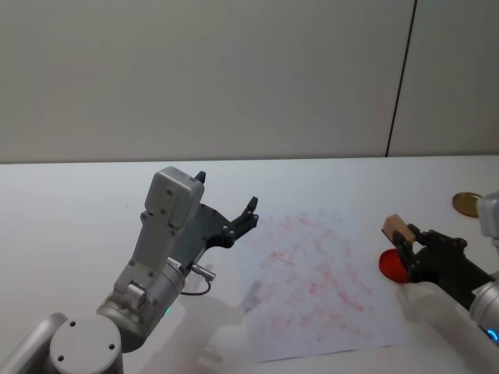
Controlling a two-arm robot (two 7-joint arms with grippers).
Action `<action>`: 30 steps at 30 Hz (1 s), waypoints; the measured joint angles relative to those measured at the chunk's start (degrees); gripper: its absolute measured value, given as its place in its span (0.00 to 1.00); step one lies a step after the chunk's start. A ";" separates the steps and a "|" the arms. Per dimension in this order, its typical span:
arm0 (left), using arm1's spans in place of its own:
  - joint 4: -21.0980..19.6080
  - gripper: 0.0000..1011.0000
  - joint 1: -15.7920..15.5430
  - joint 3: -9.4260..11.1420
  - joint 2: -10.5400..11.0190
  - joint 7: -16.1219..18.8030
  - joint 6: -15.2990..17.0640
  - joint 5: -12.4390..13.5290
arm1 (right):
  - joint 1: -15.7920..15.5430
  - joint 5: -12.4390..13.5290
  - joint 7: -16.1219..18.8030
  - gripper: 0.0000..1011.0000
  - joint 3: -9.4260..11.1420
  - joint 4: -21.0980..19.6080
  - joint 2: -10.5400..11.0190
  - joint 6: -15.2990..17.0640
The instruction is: Use the one hand to pick up the stamp and affix it onto the A4 paper.
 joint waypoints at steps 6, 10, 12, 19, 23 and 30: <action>0.00 0.98 0.00 0.00 0.00 0.00 0.00 0.00 | -0.10 -0.50 -0.60 0.21 0.32 1.63 0.34 0.22; 0.00 0.98 0.00 0.00 0.00 0.00 0.00 0.00 | -0.13 -0.66 -0.83 0.22 0.37 2.75 0.37 0.22; 0.00 0.98 0.00 0.00 0.00 0.00 0.00 0.00 | -0.14 -0.67 -0.90 0.22 0.37 3.09 0.36 0.17; 0.00 0.98 0.00 0.00 0.00 0.00 0.00 0.00 | -0.09 -0.67 -1.13 0.21 0.21 4.55 -0.01 -0.39; 0.00 0.98 0.00 0.00 0.00 0.00 0.00 0.00 | 0.02 -0.69 -1.26 0.21 0.04 5.31 -0.26 -0.69; 0.00 0.98 0.00 0.00 0.00 0.00 0.00 0.00 | 0.25 -1.09 -1.64 0.22 -0.31 6.61 -0.71 -0.89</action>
